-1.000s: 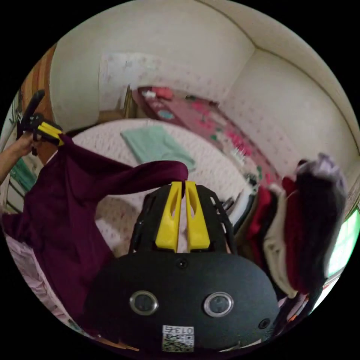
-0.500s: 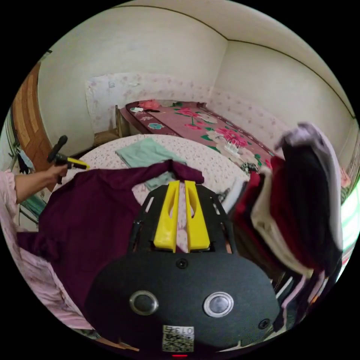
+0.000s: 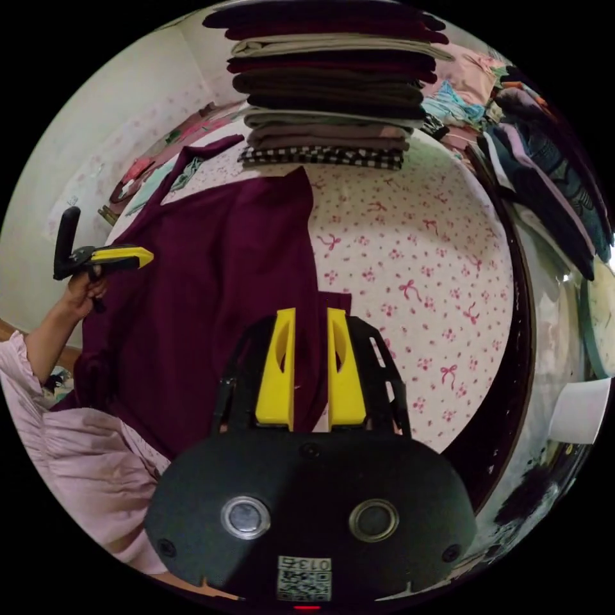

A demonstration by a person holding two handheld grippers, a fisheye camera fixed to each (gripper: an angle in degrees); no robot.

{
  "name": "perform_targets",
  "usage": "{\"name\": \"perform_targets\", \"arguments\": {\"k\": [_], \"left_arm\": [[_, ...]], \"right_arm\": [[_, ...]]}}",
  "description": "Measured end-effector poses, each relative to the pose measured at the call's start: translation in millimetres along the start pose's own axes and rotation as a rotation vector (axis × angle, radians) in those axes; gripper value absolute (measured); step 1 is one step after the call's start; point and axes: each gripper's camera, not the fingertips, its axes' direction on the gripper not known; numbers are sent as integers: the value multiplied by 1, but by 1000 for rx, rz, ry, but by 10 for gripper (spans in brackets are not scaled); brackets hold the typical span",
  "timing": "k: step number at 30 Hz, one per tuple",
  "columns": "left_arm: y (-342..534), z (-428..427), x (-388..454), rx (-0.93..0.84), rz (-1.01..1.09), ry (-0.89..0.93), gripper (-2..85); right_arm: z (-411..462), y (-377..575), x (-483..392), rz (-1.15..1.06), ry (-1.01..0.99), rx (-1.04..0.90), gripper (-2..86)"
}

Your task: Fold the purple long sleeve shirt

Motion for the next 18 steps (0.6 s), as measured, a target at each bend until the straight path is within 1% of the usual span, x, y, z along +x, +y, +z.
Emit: {"name": "perform_targets", "arguments": {"k": [3,5,7,8,11,12,13,14,16,18], "left_arm": [[-8,11,16,-27,26,8,5],[-9,9,17,-26,21,21,6],[-8,0,11,-16,2,34,8],[-8,-3,9,-12,-3,37,9],[-6,-19,2,20,-19,26,16],[-7,-24,0,30,-19,24,20],[-8,-26,-1,34,-18,22,24],[-9,-27,-2,36,-18,20,28],[-14,-24,-2,36,-11,32,43],[-22,-14,1,15,9,44,54]], "right_arm": [[20,1,-1,13,-6,-54,63],[20,0,-5,-2,103,-51,20],[16,-2,-6,-18,57,-62,11],[10,0,-9,-40,30,-28,7],[-8,6,-24,-111,28,45,7],[-14,8,-30,-129,54,61,10],[-15,10,-32,-117,94,61,12],[-19,13,-31,-74,178,81,18],[-19,21,-21,-12,220,123,37],[-5,23,-8,15,123,13,62]]}}
